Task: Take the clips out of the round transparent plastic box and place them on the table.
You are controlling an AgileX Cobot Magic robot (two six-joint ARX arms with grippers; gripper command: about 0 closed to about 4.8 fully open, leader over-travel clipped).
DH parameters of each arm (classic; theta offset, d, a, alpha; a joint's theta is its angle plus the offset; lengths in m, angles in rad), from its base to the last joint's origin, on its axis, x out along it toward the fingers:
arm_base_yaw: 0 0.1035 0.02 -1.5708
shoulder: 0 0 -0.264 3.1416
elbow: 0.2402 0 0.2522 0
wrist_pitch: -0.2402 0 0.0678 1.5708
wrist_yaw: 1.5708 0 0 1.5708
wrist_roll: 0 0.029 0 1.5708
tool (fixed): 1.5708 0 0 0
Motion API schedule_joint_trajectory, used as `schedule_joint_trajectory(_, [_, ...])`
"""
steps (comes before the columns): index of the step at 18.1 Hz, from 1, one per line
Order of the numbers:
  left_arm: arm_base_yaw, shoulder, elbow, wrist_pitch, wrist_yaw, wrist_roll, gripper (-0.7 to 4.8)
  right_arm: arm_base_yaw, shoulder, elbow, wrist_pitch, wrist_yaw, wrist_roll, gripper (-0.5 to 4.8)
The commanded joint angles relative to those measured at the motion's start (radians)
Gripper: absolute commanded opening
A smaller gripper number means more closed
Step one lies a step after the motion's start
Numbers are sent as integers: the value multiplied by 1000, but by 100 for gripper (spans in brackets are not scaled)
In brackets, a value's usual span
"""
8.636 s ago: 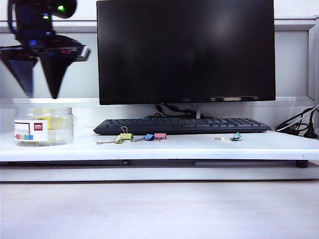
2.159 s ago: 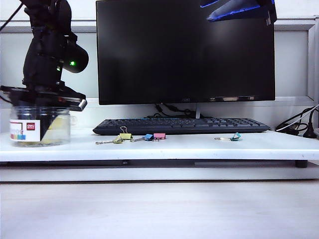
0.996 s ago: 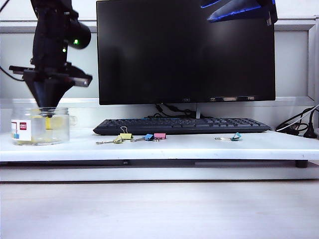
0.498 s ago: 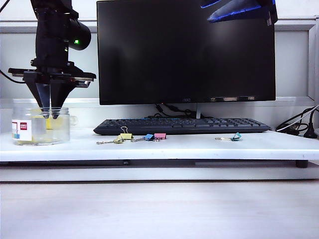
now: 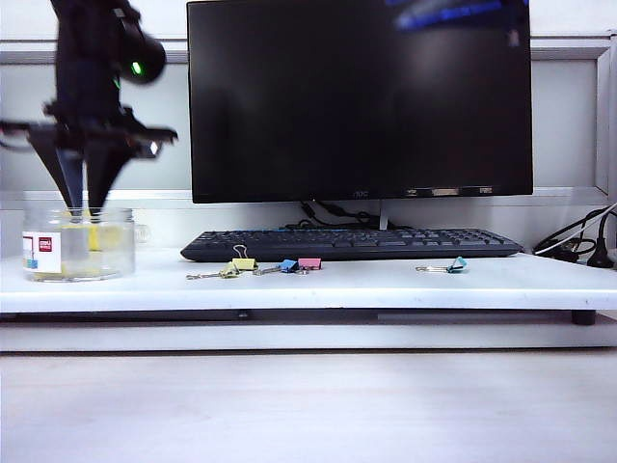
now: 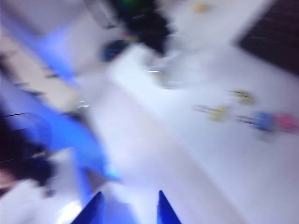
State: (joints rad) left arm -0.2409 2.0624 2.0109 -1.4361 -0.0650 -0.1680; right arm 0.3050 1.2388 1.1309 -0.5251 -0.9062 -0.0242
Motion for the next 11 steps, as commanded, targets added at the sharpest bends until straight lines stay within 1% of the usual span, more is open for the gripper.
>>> schedule_joint_trajectory(1, [28,-33,0,-13,6,14,93,1,-3,3,32,-83,-2,148])
schedule_joint_trajectory(2, [29,-39,-4,-13,24,14,93,1,-3,3,32,-84,-2,148])
schedule_joint_trajectory(5, [28,-39,-36,-13,30,11,93,1,-3,3,31,-84,-2,148])
schedule_joint_trajectory(6, [28,-39,-76,-13,47,0,93,1,-3,3,31,-84,-2,148])
schedule_joint_trajectory(9, [27,-39,-124,-13,47,-10,93,1,-3,3,28,-84,-3,148])
schedule_joint_trajectory(11, [27,-39,-125,-13,47,-26,93,1,-3,3,27,-84,-3,148])
